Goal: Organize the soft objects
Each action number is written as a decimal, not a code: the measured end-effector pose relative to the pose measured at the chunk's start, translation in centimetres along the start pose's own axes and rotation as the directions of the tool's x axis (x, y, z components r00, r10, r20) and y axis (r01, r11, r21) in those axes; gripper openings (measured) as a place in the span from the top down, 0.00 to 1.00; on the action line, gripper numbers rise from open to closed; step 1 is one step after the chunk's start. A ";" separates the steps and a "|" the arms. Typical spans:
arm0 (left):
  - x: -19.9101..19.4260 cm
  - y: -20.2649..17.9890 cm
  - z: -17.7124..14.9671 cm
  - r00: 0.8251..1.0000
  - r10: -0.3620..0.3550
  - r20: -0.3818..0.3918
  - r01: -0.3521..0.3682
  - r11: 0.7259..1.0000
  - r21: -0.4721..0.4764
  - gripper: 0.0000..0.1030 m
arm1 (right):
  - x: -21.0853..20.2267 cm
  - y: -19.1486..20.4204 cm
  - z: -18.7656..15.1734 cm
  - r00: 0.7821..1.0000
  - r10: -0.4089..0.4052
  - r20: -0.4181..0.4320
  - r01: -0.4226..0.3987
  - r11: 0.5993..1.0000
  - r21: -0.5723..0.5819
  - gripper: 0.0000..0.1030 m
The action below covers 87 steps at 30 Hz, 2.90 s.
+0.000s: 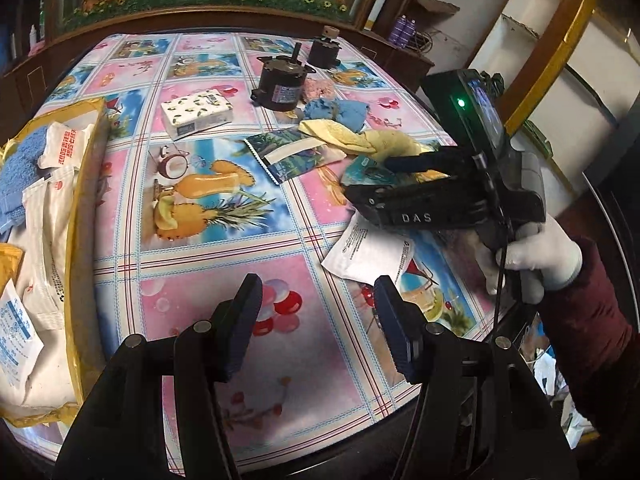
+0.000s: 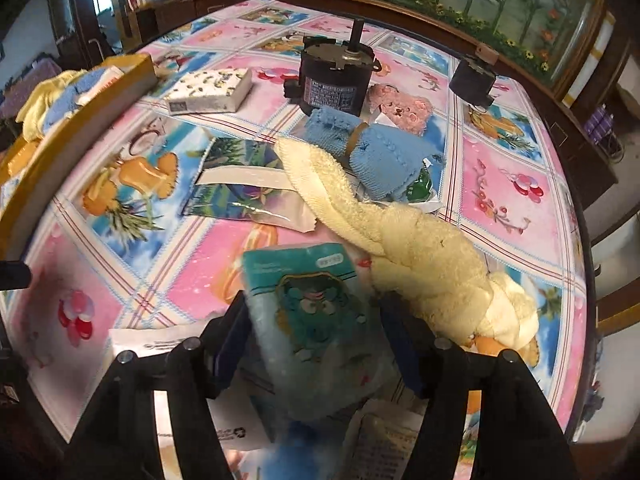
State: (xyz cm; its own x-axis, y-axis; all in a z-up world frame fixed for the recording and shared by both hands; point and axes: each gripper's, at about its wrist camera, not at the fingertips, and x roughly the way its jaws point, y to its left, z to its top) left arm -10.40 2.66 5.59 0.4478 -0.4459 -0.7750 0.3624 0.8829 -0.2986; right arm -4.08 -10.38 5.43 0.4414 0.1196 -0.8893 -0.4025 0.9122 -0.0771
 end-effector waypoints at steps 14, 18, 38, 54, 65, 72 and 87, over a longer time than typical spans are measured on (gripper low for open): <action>8.4 -5.9 1.4 0.992 0.044 -0.120 -0.008 0.957 0.289 0.42 | -4.3 -4.1 -2.7 0.963 0.253 0.090 -0.267 0.935 0.234 0.57; 10.2 -7.7 1.8 0.988 0.129 -0.084 -0.088 0.921 0.380 0.24 | -5.7 -3.9 -2.6 0.948 0.286 0.135 -0.312 0.918 0.244 0.57; 1.0 -1.0 2.4 0.995 -0.033 0.090 0.026 0.996 0.080 0.89 | -7.9 -1.9 -2.2 0.916 0.333 0.225 -0.383 0.894 0.235 0.57; 4.5 0.5 2.8 0.998 0.050 0.038 -0.050 0.999 0.004 0.47 | -5.2 -2.4 -3.9 0.927 0.333 0.175 -0.374 0.864 0.338 0.57; 10.5 -4.5 4.2 0.974 0.222 -0.049 -0.205 0.951 0.232 0.16 | -5.9 -5.0 -5.3 0.910 0.339 0.240 -0.410 0.824 0.390 0.57; 10.3 -5.9 3.5 0.990 0.135 -0.041 -0.119 0.956 0.269 0.95 | -6.4 -6.0 -5.8 0.907 0.330 0.263 -0.415 0.811 0.412 0.57; -2.4 1.3 2.3 0.988 -0.052 0.143 0.054 0.998 -0.015 0.97 | -6.7 -4.4 -4.9 0.898 0.352 0.266 -0.432 0.822 0.371 0.57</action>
State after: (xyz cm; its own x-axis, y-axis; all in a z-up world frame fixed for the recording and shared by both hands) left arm -9.08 4.59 8.38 0.5411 -0.5073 -0.6707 0.3738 0.8595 -0.3485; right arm -9.24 -17.12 9.54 0.4678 0.5321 -0.7057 -0.2236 0.8437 0.4880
